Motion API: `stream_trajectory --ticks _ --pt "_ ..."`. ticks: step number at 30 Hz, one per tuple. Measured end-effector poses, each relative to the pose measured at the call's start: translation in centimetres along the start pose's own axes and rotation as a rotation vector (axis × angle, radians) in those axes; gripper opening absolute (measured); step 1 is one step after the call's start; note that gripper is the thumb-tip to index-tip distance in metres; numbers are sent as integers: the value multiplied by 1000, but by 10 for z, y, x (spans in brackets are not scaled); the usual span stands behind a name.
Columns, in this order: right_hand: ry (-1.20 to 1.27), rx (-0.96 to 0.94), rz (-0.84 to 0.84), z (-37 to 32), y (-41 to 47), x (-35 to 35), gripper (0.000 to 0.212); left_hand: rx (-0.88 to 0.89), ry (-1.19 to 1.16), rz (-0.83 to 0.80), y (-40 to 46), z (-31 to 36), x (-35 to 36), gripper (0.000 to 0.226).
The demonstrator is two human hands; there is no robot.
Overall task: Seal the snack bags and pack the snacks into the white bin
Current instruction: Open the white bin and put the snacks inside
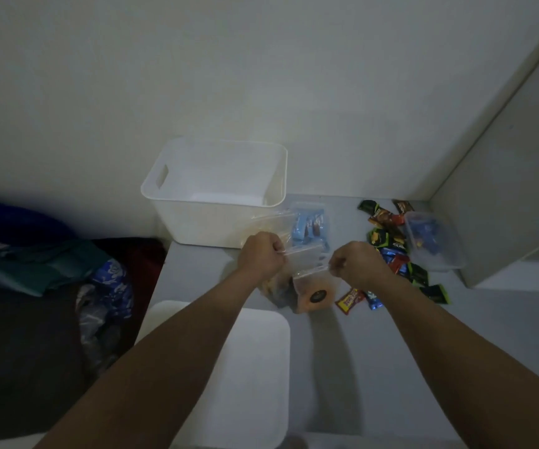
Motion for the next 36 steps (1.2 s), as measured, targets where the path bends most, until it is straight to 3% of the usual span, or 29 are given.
stream_trajectory --ticks 5,9,12,19,27,30,32,36 --pt "23 -55 -151 9 9 -72 11 -56 -9 -151 8 49 -22 14" --pt "125 -110 -163 11 11 -136 3 -146 -132 -166 9 95 -50 9" --pt "224 -132 -138 5 15 -170 2 -193 -224 -164 11 121 -73 19" --pt "688 -231 -54 -30 40 -218 6 -158 -486 39 12 156 -128 14" --pt "842 -157 0 -87 117 -208 6 -137 -558 231 63 138 -177 7" --pt "815 -120 -5 -101 151 -184 35 -172 -545 242 92 114 -175 20" --pt "794 -110 1 -107 170 -167 48 -210 -486 256 114 93 -168 14" --pt "622 -42 -26 -112 208 -133 21 -270 -516 266 147 53 -152 10"
Point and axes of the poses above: each hand's wrist, its own y-axis towards the middle knuckle, its own x-axis out of the palm, z = x × y, the point moved 1 cm from there along y, towards the middle knuckle, and after that the axes turned 10 degrees about -z, right-handed, at the moved point
